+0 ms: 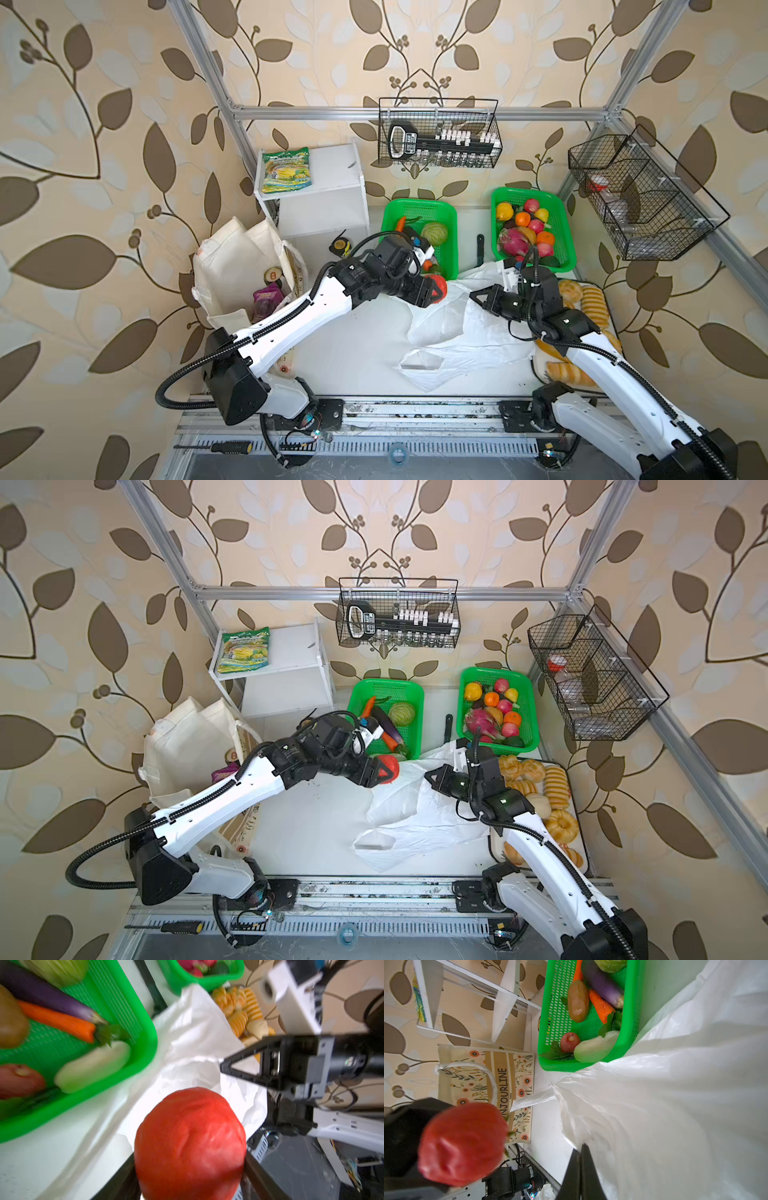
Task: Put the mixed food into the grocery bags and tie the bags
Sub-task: 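Carry the red tomato over the open plastic bag with the left gripper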
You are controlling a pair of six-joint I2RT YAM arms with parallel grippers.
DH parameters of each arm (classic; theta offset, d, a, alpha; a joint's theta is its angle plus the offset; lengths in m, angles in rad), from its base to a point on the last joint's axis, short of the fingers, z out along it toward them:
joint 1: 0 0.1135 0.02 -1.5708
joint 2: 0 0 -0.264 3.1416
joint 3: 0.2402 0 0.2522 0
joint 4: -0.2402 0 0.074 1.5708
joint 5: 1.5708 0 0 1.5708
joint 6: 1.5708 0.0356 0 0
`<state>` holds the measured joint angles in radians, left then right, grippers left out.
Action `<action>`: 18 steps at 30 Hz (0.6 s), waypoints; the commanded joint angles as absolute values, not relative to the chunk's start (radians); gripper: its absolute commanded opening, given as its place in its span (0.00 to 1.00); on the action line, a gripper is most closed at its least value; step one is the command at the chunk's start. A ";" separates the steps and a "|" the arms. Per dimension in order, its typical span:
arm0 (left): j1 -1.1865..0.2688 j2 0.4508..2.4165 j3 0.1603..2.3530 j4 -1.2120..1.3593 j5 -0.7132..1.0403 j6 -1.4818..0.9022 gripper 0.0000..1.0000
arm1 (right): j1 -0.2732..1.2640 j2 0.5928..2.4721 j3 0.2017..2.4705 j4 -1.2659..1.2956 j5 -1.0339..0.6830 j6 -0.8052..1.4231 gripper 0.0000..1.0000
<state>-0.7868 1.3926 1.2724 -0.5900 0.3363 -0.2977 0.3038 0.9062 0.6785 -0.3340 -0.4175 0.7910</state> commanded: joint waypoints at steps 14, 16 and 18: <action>-0.951 1.633 1.340 -0.583 -0.054 -0.333 0.68 | 0.218 0.850 0.588 -0.101 -0.695 1.013 0.00; -0.953 1.640 1.341 -0.549 -0.032 -0.336 0.69 | 0.196 0.841 0.578 -0.081 -0.729 1.035 0.00; -0.953 1.644 1.339 -0.521 0.017 -0.335 0.71 | 0.173 0.835 0.565 -0.052 -0.764 1.062 0.00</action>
